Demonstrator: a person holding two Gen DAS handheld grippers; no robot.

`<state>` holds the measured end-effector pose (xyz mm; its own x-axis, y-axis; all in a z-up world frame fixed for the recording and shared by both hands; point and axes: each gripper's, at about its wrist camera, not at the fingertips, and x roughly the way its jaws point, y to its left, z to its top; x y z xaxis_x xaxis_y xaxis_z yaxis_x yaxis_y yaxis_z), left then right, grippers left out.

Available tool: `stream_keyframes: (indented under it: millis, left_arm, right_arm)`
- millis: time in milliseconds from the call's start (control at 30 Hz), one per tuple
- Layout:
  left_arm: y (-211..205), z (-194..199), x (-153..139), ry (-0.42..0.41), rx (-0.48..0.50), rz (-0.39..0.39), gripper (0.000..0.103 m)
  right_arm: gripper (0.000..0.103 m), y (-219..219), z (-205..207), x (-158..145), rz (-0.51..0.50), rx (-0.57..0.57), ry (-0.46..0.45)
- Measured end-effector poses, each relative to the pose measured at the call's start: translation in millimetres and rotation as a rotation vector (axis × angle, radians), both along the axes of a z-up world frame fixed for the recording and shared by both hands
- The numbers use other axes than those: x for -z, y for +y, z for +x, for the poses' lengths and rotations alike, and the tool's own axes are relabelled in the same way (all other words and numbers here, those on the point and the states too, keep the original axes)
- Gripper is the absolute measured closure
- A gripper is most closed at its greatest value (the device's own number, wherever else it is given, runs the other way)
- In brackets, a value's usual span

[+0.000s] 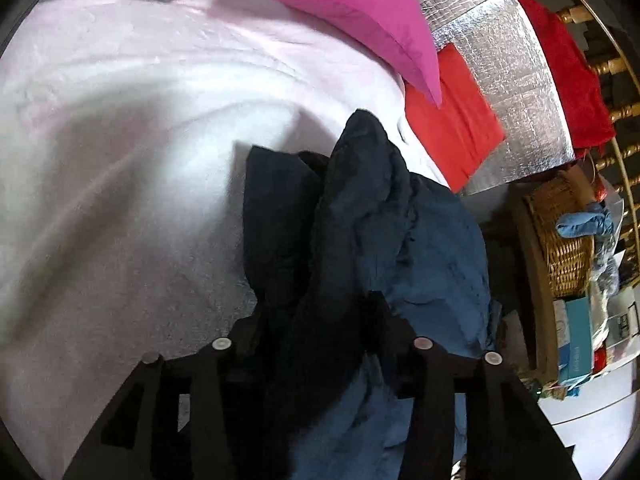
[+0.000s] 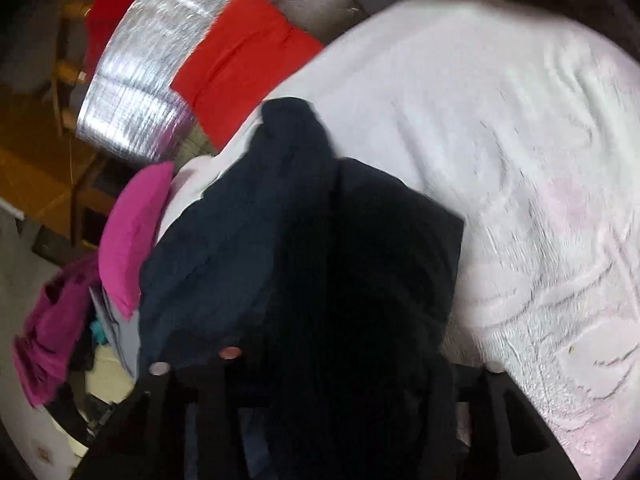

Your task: Fold large clothes

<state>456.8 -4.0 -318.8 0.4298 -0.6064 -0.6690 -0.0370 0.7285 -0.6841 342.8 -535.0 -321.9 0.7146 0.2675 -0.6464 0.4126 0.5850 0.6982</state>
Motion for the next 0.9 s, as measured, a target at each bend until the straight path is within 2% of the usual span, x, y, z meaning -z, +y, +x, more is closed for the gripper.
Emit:
stream_keyframes:
  millis: [67, 133, 233, 300, 367, 400, 433, 467, 567, 600, 667, 700, 767, 800, 900]
  left_arm:
    - [10, -10, -11, -0.037, -0.014, 0.03, 0.05]
    - [19, -26, -29, -0.111, -0.039, 0.069, 0.045]
    - [26, -57, -55, -0.242, -0.051, 0.139, 0.037]
    - [20, -77, -64, -0.3, -0.017, 0.177, 0.034]
    - [10, -93, -67, -0.333, 0.014, 0.229, 0.033]
    - [6, -96, -66, -0.332, 0.021, 0.248, 0.033]
    - [0, -97, -64, -0.325, 0.033, 0.262, 0.033]
    - [1, -101, -60, -0.315, 0.047, 0.277, 0.033]
    - [-10, -95, -44, -0.236, 0.061, 0.396, 0.033]
    - [-15, -89, -32, -0.186, 0.083, 0.458, 0.032]
    - [-16, -81, -15, -0.109, 0.111, 0.471, 0.028]
    - [-13, -79, -12, -0.084, 0.107, 0.454, 0.028]
    - [-9, -76, -22, -0.109, 0.102, 0.433, 0.029]
    - [-8, -76, -31, -0.149, 0.097, 0.439, 0.029]
    - [-7, -72, -55, -0.235, 0.07, 0.444, 0.029]
  right_arm:
    - [0.04, -9, -17, -11, 0.031, 0.029, -0.023]
    - [0.03, -13, -40, -26, 0.014, 0.047, -0.047]
    - [0.029, -6, -73, -44, -0.015, 0.061, -0.084]
    - [0.029, 7, -98, -58, -0.045, 0.042, -0.127]
    - [0.034, 27, -112, -71, -0.097, 0.013, -0.159]
    - [0.051, 32, -115, -76, -0.115, -0.008, -0.16]
    - [0.062, 40, -117, -77, -0.13, -0.034, -0.153]
    - [0.063, 52, -118, -77, -0.152, -0.061, -0.146]
    - [0.063, 66, -115, -67, -0.207, -0.077, -0.105]
    - [0.063, 67, -111, -60, -0.204, -0.076, -0.084]
    - [0.065, 66, -100, -38, -0.212, -0.071, 0.0]
    - [0.071, 64, -93, -29, -0.206, -0.076, 0.03]
    - [0.072, 63, -89, -29, -0.206, -0.086, 0.051]
    - [0.07, 64, -87, -38, -0.22, -0.107, 0.049]
    - [0.07, 59, -79, -71, -0.25, -0.124, -0.022]
